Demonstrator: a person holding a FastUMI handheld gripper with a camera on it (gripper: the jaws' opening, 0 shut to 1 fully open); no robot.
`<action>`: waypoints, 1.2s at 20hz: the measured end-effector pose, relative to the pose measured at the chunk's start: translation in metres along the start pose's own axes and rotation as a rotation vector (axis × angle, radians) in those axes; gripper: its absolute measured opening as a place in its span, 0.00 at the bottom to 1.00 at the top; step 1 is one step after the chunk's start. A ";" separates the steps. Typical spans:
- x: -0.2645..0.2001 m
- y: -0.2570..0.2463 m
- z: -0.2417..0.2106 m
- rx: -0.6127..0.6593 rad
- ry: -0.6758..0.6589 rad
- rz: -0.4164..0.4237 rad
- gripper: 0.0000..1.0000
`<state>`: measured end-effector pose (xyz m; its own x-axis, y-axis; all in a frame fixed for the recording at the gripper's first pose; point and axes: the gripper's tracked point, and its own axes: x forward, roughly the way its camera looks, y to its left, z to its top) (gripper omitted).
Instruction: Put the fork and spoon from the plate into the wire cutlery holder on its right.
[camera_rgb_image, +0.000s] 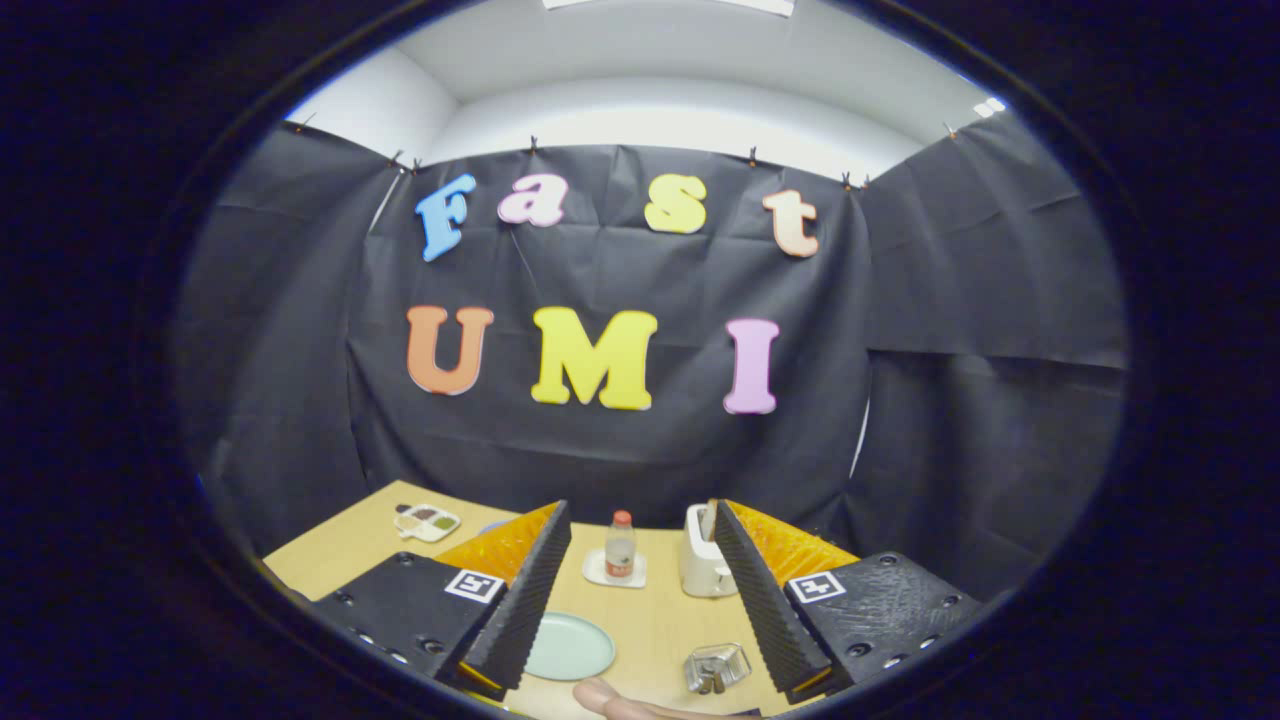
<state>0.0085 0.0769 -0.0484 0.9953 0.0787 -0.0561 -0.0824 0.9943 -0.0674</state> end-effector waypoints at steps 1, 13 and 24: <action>-0.005 0.012 0.008 -0.008 -0.027 0.011 0.91; 0.008 0.071 0.043 -0.007 -0.107 -0.007 0.95; 0.008 0.035 0.020 0.051 -0.051 -0.048 0.95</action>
<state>0.0147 0.1141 -0.0314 0.9995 0.0330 -0.0035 -0.0330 0.9993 -0.0175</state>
